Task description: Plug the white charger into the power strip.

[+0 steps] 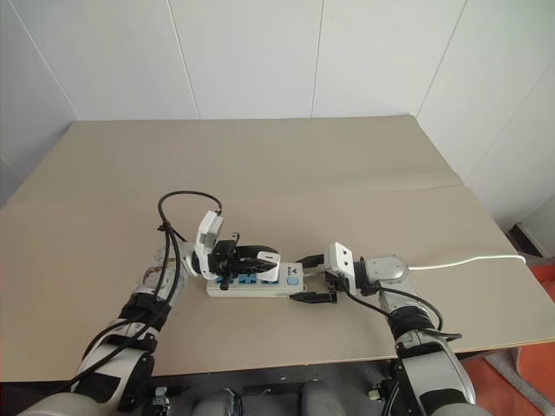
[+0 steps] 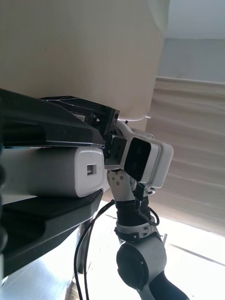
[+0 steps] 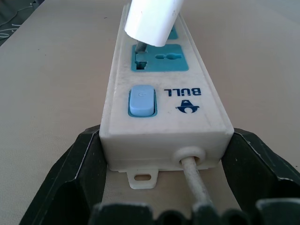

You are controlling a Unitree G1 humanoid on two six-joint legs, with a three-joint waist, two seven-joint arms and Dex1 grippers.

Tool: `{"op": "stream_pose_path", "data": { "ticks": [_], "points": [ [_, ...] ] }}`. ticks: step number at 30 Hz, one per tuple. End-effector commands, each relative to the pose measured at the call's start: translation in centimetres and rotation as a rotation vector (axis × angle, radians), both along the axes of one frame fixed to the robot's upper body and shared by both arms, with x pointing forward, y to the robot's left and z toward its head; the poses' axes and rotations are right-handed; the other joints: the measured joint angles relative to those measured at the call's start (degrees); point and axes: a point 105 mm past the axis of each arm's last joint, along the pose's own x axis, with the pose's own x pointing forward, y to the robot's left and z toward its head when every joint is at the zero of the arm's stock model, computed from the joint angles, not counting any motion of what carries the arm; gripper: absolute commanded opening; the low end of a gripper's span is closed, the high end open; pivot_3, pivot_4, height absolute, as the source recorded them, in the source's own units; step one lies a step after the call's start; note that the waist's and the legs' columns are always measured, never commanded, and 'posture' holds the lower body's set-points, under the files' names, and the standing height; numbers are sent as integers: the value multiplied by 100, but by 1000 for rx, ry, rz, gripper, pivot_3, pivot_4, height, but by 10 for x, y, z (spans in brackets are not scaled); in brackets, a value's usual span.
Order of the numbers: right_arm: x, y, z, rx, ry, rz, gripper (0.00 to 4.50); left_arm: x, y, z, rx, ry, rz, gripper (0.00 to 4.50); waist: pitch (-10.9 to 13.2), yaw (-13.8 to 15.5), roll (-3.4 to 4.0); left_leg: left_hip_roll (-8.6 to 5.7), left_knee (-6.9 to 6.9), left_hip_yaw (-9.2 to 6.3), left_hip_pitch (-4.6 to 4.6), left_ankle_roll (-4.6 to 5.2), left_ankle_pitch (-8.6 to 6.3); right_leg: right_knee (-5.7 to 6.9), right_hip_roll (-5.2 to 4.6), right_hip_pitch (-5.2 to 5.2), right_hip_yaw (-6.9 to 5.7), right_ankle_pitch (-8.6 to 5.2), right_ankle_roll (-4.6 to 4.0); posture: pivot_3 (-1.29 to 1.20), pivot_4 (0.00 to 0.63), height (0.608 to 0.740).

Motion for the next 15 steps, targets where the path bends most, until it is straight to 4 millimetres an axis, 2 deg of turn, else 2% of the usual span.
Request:
{"op": "stream_pose_path", "data": {
  "ticks": [1, 15],
  "points": [
    [-16, 5, -31, -77, 104, 33, 3434, 0, -2, 5, -1, -46, -30, 1029, 0, 0, 0, 0, 0, 0, 0, 0, 0, 0, 0, 0, 0, 0, 0, 0, 150, 740],
    [-17, 7, -30, -63, 105, 33, 3434, -3, -2, -10, 3, -59, -5, 1029, -1, 0, -1, 2, 0, 0, 1, 0, 0, 0, 3, 1, 0, 0, 0, 0, 150, 740]
  ]
}}
